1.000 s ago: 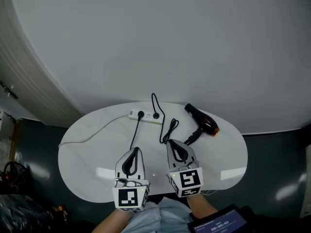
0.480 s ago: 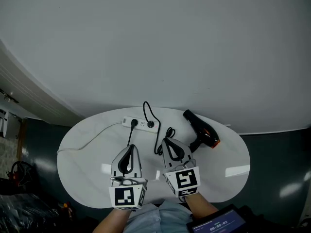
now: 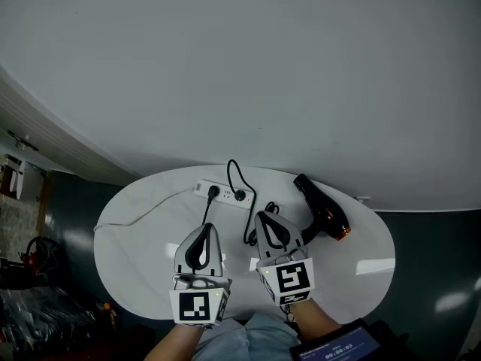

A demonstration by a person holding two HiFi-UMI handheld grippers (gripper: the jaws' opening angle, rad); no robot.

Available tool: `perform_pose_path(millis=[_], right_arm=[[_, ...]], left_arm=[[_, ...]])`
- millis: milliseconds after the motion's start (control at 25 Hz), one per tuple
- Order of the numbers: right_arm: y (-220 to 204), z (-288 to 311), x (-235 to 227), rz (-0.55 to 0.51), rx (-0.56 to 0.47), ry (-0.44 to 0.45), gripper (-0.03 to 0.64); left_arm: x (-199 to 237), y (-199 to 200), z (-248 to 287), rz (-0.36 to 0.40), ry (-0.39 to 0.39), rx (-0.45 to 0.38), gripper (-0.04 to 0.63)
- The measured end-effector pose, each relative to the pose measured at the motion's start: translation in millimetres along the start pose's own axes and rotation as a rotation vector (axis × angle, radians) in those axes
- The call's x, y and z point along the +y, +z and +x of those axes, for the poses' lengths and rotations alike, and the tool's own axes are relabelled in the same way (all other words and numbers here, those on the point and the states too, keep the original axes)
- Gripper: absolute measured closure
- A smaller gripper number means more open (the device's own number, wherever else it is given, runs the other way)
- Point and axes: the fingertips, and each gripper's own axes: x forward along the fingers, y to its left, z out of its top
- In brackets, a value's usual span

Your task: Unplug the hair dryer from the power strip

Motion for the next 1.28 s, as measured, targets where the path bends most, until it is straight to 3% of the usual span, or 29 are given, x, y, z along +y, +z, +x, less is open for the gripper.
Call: perform_pose_path(millis=[80, 240, 360, 480, 560, 600, 720, 960, 1160, 1280], right_arm=[[-4, 4, -3, 0.0, 0.013, -0.003, 0.615], [-11, 14, -5, -0.009, 0.034, -0.004, 0.615], [-16, 22, -5, -0.02, 0.049, -0.008, 0.615], [-24, 34, -3, -0.027, 0.067, -0.018, 0.615], [-28, 42, -4, -0.028, 0.072, -0.022, 0.615], [-30, 46, -4, -0.03, 0.077, -0.023, 0.615], [-38, 59, -6, -0.03, 0.099, -0.022, 0.615], [-59, 82, -10, -0.015, 0.136, -0.018, 0.614], [-76, 92, -10, 0.001, 0.164, -0.009, 0.614], [-84, 93, -12, 0.008, 0.183, -0.009, 0.614]], left_arm=[[3, -5, 6, 0.022, -0.009, 0.006, 0.597], [7, -10, 19, -0.066, -0.003, 0.01, 0.597], [12, -14, 30, -0.033, -0.044, -0.024, 0.597], [21, -33, 40, -0.097, -0.031, 0.056, 0.597], [27, -46, 48, -0.07, -0.04, 0.086, 0.597], [29, -51, 52, -0.061, -0.048, 0.093, 0.597], [30, -60, 67, -0.133, -0.061, 0.102, 0.597], [30, -93, 86, -0.157, -0.093, 0.156, 0.597], [32, -117, 92, -0.121, -0.121, 0.195, 0.597], [32, -123, 95, -0.172, -0.101, 0.218, 0.597]])
